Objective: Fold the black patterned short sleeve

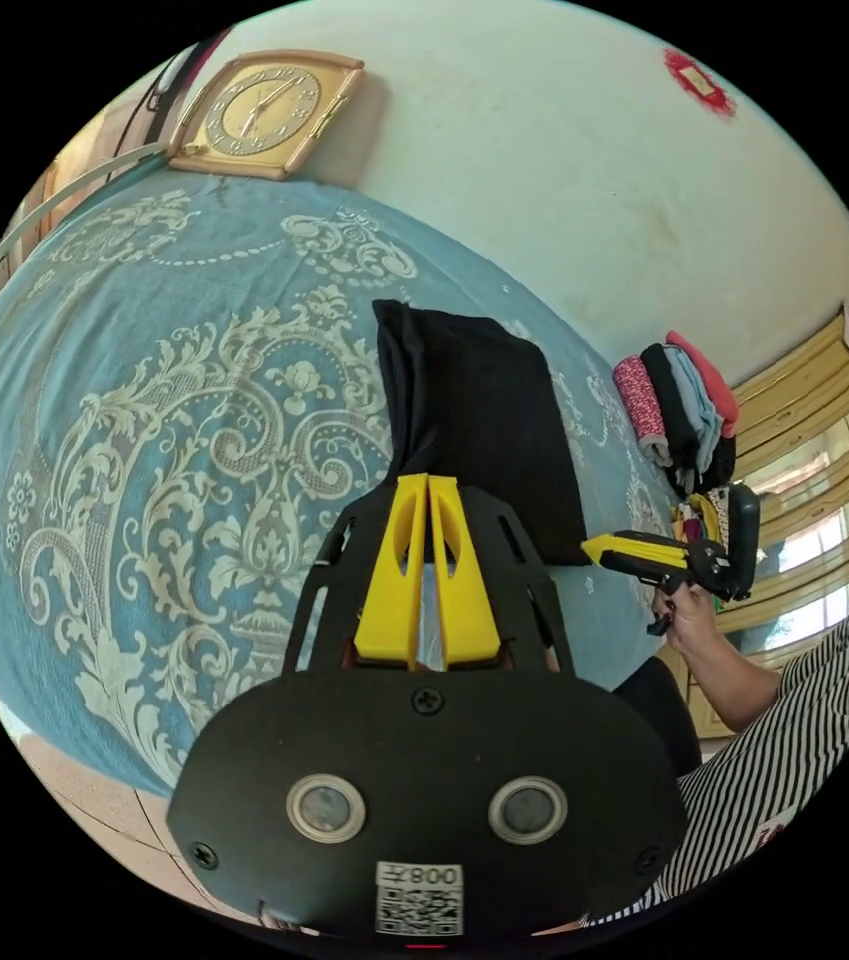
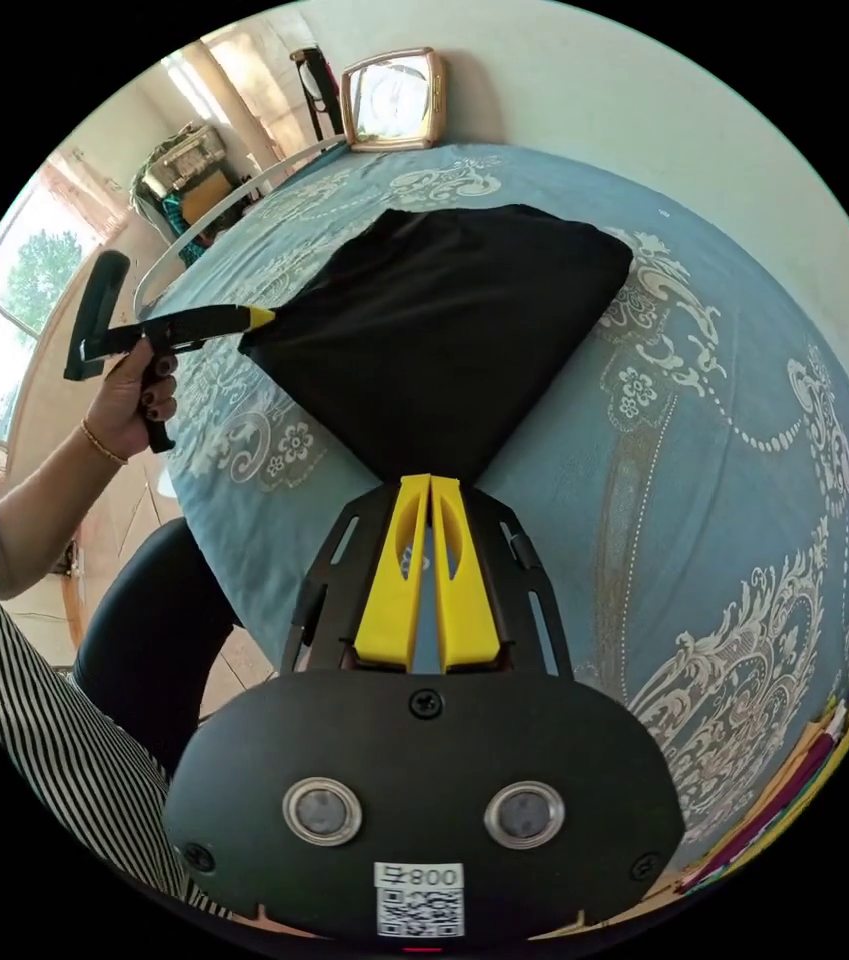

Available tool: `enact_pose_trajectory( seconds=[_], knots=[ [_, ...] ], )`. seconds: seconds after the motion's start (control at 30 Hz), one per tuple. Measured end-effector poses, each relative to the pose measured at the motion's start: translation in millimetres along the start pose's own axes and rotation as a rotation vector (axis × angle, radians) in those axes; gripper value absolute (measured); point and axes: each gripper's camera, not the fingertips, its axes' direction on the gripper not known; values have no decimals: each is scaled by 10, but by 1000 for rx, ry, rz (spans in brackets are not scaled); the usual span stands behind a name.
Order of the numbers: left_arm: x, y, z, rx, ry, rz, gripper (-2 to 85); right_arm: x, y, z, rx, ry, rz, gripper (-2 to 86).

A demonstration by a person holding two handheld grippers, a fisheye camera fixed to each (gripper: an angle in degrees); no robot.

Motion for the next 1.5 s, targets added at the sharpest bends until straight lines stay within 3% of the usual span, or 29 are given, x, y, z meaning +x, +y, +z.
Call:
enact_pose_trajectory(
  seconds=[0.1,0.3,0.4,0.47,0.57,0.7,0.8,0.9,1.0,1.13,1.23,1.5],
  knots=[
    [212,-210,56,29,-15,74,2,122,-192,-212,127,2,-7,2],
    [211,-402,567,-128,-139,78,2,854,-1243,-273,197,-40,9,2],
    [200,-285,543,-81,-92,71,2,1296,-1706,-63,149,-5,66,2],
    [194,-223,544,-65,-60,52,3,1539,-1929,264,8,4,83,2],
    [230,-185,528,-71,-41,44,6,1719,-1920,213,53,-34,79,3],
    [430,-19,312,-26,-34,80,17,1869,-1601,-75,128,-98,99,4],
    [753,254,126,-1,90,171,44,1968,-993,-333,187,-220,127,8],
    [1309,537,242,-105,117,351,74,2068,-304,-371,128,-367,193,19],
    [1894,757,514,-217,61,588,91,2261,279,-360,96,-519,335,42],
    [2337,950,922,-320,-155,817,82,2557,656,-344,114,-655,461,57],
    [2370,1015,990,-307,-242,852,49,2757,673,-237,97,-761,491,68],
    [2133,904,760,-262,-183,791,20,3133,672,27,48,-931,540,101]
  ],
)
